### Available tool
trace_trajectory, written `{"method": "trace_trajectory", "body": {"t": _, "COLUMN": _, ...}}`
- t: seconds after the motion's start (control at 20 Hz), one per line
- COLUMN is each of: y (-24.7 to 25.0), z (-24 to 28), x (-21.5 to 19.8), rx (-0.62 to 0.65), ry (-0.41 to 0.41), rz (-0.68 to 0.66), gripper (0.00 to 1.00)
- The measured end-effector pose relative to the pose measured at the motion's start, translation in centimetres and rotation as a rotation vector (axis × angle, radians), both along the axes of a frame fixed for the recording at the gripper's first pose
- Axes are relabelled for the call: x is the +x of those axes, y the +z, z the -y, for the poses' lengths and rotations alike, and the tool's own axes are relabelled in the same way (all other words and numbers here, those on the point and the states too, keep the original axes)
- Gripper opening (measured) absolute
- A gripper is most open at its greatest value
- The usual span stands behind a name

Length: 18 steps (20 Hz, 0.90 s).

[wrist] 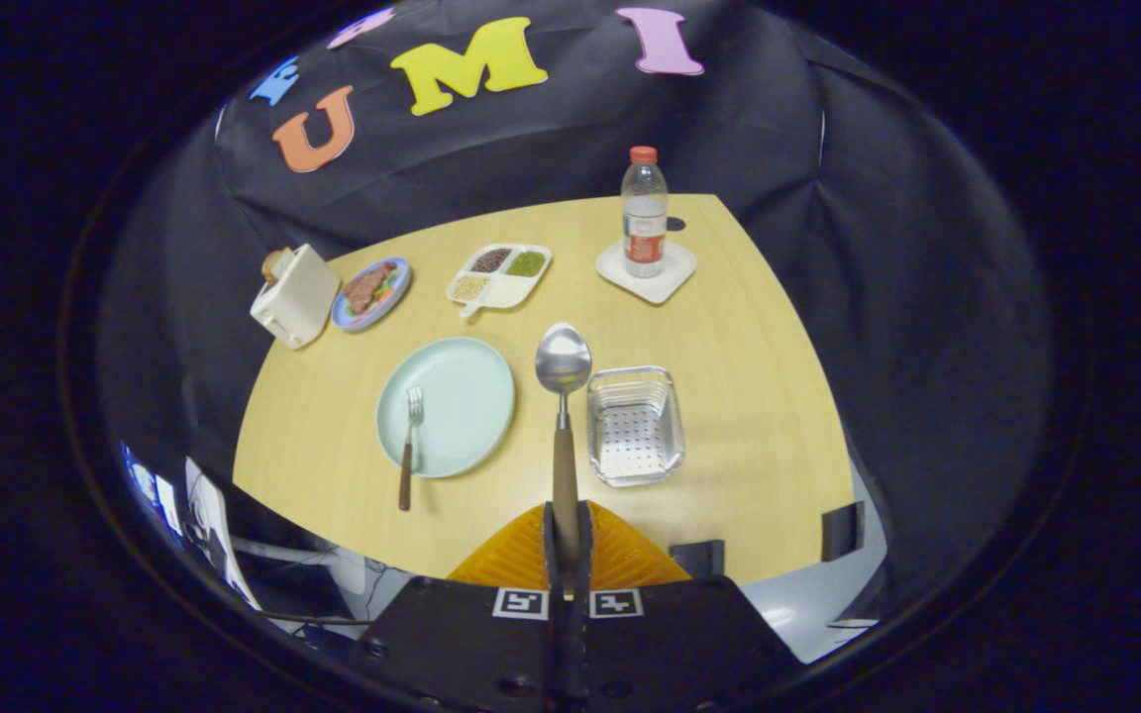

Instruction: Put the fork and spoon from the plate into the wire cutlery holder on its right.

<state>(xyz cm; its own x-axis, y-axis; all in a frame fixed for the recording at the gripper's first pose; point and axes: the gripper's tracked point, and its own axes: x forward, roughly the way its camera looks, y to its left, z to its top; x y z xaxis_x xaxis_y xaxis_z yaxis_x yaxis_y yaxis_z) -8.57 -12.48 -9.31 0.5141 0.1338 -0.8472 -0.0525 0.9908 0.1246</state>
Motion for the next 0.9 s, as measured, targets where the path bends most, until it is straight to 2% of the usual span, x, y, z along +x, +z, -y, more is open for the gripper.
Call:
{"method": "trace_trajectory", "body": {"t": 0.2, "y": -1.3, "z": 3.0, "x": -0.6, "rx": -0.033, "ry": -0.011, "rz": -0.086, "gripper": 0.0}}
{"method": "trace_trajectory", "body": {"t": 0.45, "y": -2.4, "z": 2.7, "x": 0.1, "rx": 0.007, "ry": -0.022, "rz": -0.133, "gripper": 0.01}}
{"method": "trace_trajectory", "body": {"t": 0.7, "y": -2.1, "z": 3.0, "x": 1.3, "rx": 0.029, "ry": -0.105, "rz": -0.139, "gripper": 0.03}}
{"method": "trace_trajectory", "body": {"t": 0.75, "y": -2.0, "z": 2.9, "x": 1.6, "rx": 0.04, "ry": -0.112, "rz": -0.128, "gripper": 0.07}}
{"method": "trace_trajectory", "body": {"t": 0.8, "y": -1.7, "z": 2.5, "x": 2.0, "rx": 0.063, "ry": -0.117, "rz": -0.112, "gripper": 0.07}}
{"method": "trace_trajectory", "body": {"t": 0.9, "y": -0.5, "z": 2.4, "x": 2.8, "rx": 0.086, "ry": -0.152, "rz": -0.064, "gripper": 0.2}}
